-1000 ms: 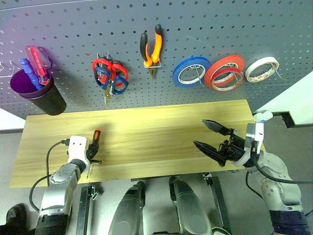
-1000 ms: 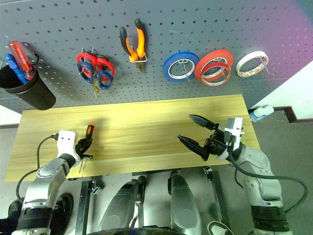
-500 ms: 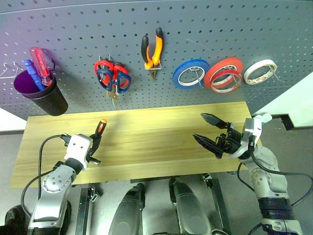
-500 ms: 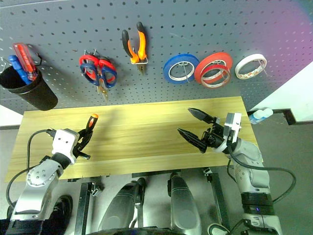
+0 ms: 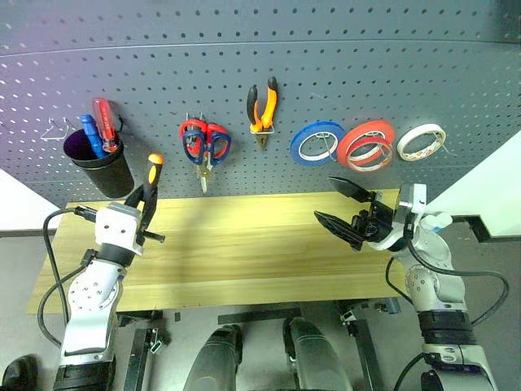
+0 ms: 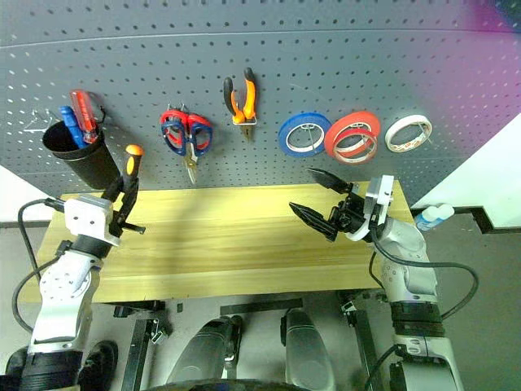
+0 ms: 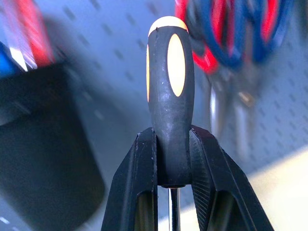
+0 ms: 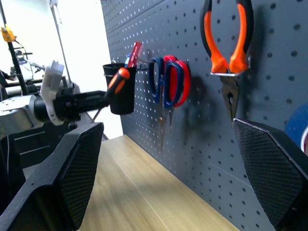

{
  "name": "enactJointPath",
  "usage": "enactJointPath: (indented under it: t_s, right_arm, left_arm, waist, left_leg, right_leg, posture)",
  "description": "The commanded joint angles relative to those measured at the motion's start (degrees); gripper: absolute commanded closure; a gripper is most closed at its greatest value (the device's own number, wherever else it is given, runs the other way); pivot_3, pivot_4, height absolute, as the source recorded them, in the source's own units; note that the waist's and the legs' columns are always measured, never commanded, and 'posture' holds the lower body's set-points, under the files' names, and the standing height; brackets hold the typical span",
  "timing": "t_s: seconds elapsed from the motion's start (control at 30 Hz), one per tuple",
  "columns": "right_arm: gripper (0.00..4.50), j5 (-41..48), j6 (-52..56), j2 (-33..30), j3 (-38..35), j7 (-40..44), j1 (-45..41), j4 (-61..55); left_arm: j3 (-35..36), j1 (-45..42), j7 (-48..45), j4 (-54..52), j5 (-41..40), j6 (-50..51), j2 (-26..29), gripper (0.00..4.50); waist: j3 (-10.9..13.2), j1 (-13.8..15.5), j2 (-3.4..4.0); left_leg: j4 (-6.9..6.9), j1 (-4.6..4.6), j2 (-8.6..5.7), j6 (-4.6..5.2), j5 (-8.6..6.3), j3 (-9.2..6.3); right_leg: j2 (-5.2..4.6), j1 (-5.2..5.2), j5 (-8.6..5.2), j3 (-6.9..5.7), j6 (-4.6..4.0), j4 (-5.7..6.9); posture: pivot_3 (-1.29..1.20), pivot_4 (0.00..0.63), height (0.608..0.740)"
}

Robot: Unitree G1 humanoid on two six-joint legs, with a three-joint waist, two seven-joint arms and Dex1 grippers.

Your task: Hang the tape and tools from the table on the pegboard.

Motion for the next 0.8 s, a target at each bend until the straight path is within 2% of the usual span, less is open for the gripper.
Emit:
enactJointPath:
  t_s: [0.03, 0.17, 0.3, 0.47, 0.8]
  right_arm:
    - [0.00, 0.21, -1.89, 0.18, -0.92, 1.28, -1.18, 1.10]
    - [0.00, 0.24, -3.38, 0.18, -1.46, 2.76, -2.06, 4.14]
    - [0.00, 0.04, -4.46, 0.48, -1.35, 3.69, -2.96, 6.74]
    - [0.00, -0.26, -5.73, 1.07, -1.29, 4.74, -3.97, 8.89]
    - [0.00, 5.18, -0.40, 2.88, -2.28, 4.00, -1.51, 3.38]
  left_arm:
    - [2.20, -0.66, 1.70, -2.42, 0.57, -2.40, 0.42, 3.96]
    - [3.30, -2.39, 2.44, -4.06, -0.24, -1.41, 0.95, 3.96]
    - [5.04, -8.23, 3.09, -3.12, -0.79, -0.59, 3.16, 3.96]
    - [7.02, -16.26, 1.71, 0.08, -4.13, 1.03, 6.09, 3.96]
    - [7.97, -27.39, 1.38, 9.12, -4.53, -0.63, 10.10, 3.96]
  waist:
    - [-0.71, 0.04, 0.02]
    - [-2.02, 0.10, 0.06]
    - [-3.08, 0.73, 0.05]
    - [-4.20, 1.40, 0.19]
    - [-5.00, 1.25, 0.19]
  left_leg:
    - [0.00, 0.01, 0.00, 0.00, 0.00, 0.00]
    - [0.00, 0.07, 0.00, 0.00, 0.00, 0.00]
    - [0.08, 0.18, 0.01, -0.03, 0.02, -0.01]
    - [-0.02, 0.85, 0.02, -0.03, 0.02, 0.01]
    - [0.02, 1.00, 0.03, -0.03, 0.02, -0.01]
  right_leg:
    - [0.01, 0.01, 0.00, -0.01, 0.00, 0.00]
    - [0.02, 0.06, 0.00, 0.00, -0.01, 0.02]
    - [0.06, 0.16, 0.04, -0.01, -0.05, 0.08]
    - [0.11, 0.80, 0.05, 0.01, -0.07, 0.04]
    - [0.13, 0.93, 0.05, 0.03, -0.07, 0.08]
  posture:
    - [-0.03, 0.100, 0.740]
    - [-0.02, 0.073, 0.740]
    - [-0.02, 0.058, 0.740]
    - [-0.02, 0.049, 0.740]
    - [-0.05, 0.057, 0.740]
